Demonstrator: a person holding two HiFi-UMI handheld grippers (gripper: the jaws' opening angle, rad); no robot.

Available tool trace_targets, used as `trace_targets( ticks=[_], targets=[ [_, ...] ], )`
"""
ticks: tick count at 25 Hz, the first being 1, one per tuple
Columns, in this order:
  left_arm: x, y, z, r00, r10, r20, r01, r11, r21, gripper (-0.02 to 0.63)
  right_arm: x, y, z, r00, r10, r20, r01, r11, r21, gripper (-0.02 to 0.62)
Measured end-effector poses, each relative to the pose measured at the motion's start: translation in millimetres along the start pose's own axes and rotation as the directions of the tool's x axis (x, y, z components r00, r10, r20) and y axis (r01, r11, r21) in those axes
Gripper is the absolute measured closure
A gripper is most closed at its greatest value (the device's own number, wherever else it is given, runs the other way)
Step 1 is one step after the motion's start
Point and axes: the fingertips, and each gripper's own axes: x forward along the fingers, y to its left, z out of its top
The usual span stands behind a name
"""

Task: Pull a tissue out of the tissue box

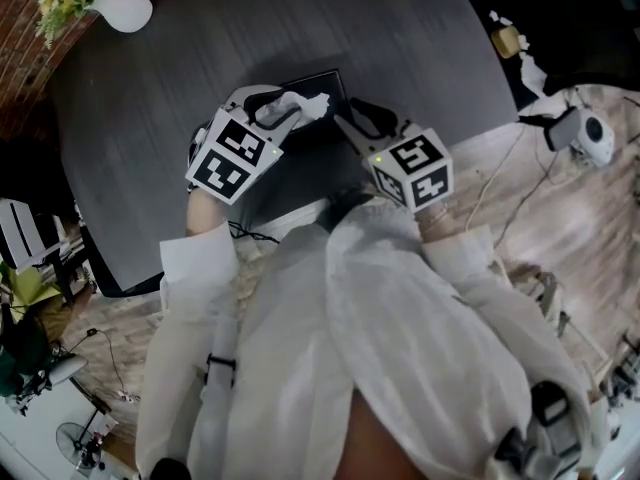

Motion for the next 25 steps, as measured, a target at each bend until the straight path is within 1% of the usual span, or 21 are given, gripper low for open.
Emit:
trace_targets(
  ticks=[4,7,12,17,20,25],
  targets=[
    [-0.7,0.6,1.4,1.000,0.015,0.004,-0.015,1.000,-0.002,0.471,1.0,1.3,-0.2,1.000,0.007,-0.011,-0.007,1.000,-0.005,0.472],
    [-2.5,2.8,5.1,0.999,0.027,0.021,-0.027,1.000,-0.014,0.509,1.7,2.1,0.8,1.000,0.004,-0.017,-0.005,1.000,-0.012,0.474],
    [-2.8,-2.0,8.5,0.999,0.021,0.040,-0.020,0.999,-0.029,0.551,1.1,1.8,-0.5,1.000,0.017,-0.019,-0.017,0.999,-0.027,0.474],
    [-5.1,-4.0,8.4,0.999,0.016,0.052,-0.015,1.000,-0.027,0.574,1.3,2.0,-0.2,1.000,0.016,-0.025,-0.017,0.999,-0.029,0.474],
    [-7.0,-3.3,7.1,0.998,0.022,0.058,-0.020,0.999,-0.043,0.586,1.5,1.7,-0.1,1.000,0.013,-0.020,-0.013,1.000,-0.024,0.474],
    [-11.4,-2.7,8.5,0.996,0.042,0.082,-0.036,0.996,-0.078,0.589,1.1,1.8,0.3,1.000,0.012,-0.025,-0.013,0.999,-0.029,0.474]
  ],
)
